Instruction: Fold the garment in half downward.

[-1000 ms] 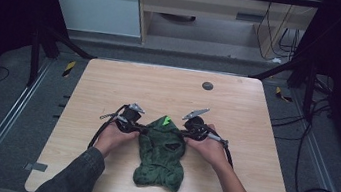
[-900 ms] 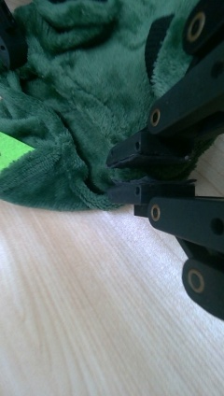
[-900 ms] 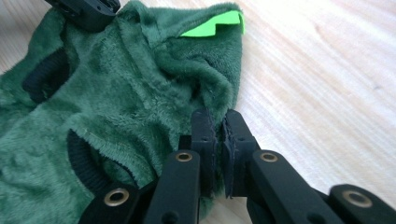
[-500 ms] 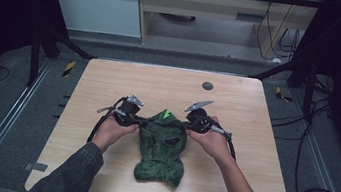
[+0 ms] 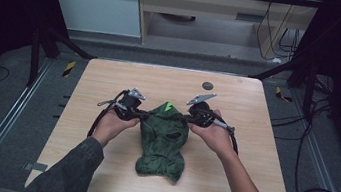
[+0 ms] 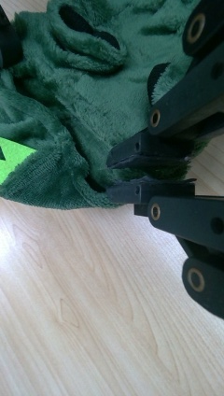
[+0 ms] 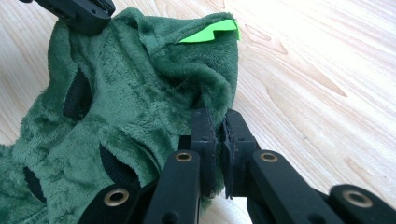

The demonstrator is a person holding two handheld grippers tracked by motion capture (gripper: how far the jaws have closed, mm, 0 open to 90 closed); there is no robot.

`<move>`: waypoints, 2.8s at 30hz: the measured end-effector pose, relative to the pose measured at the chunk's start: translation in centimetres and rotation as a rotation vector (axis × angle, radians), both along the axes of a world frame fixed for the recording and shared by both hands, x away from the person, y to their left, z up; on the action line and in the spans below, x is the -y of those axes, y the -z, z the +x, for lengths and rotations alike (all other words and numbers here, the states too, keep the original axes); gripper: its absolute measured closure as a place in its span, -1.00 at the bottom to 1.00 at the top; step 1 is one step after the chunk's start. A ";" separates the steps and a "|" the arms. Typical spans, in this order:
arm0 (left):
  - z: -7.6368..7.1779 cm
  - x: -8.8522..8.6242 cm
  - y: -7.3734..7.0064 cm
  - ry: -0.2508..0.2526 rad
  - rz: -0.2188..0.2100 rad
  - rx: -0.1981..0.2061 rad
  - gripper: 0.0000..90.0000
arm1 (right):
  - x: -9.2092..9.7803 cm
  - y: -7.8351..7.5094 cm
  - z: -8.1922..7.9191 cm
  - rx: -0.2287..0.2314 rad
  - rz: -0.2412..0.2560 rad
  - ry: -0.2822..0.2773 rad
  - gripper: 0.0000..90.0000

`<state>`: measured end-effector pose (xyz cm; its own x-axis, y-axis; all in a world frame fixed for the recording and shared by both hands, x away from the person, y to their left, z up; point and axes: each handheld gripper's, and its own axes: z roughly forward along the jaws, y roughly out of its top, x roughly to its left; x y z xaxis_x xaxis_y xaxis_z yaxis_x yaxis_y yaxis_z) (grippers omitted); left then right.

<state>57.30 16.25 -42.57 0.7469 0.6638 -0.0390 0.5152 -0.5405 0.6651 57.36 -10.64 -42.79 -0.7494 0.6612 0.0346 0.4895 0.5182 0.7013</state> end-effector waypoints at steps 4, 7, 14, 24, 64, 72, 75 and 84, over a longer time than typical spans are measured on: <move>0.0 0.1 -0.3 -0.002 0.003 0.006 0.82 | 0.0 -0.3 0.1 0.001 -0.005 0.004 0.88; 0.0 0.1 -0.5 -0.002 0.005 0.016 0.82 | 0.0 -0.5 0.1 0.006 -0.003 0.005 0.88; 0.1 0.1 -0.9 -0.010 0.004 0.028 0.82 | -0.1 -1.1 0.2 0.019 -0.003 0.003 0.88; 0.3 0.2 -1.7 -0.012 0.008 0.045 0.82 | -0.2 -1.7 0.5 0.030 -0.011 0.006 0.87; -3.2 0.2 -1.1 0.015 0.016 0.124 0.82 | 0.5 -1.0 -3.1 0.114 -0.002 -0.023 0.85; -4.3 -0.1 -0.6 0.027 -0.004 0.122 0.81 | 0.7 -0.3 -4.8 0.127 0.002 -0.038 0.84; -4.6 -0.1 -0.5 0.032 -0.004 0.120 0.81 | 0.7 -0.1 -5.1 0.125 0.006 -0.040 0.84; -5.6 -0.2 -0.5 0.043 -0.023 0.123 0.81 | 1.0 -0.1 -6.1 0.129 0.013 -0.047 0.82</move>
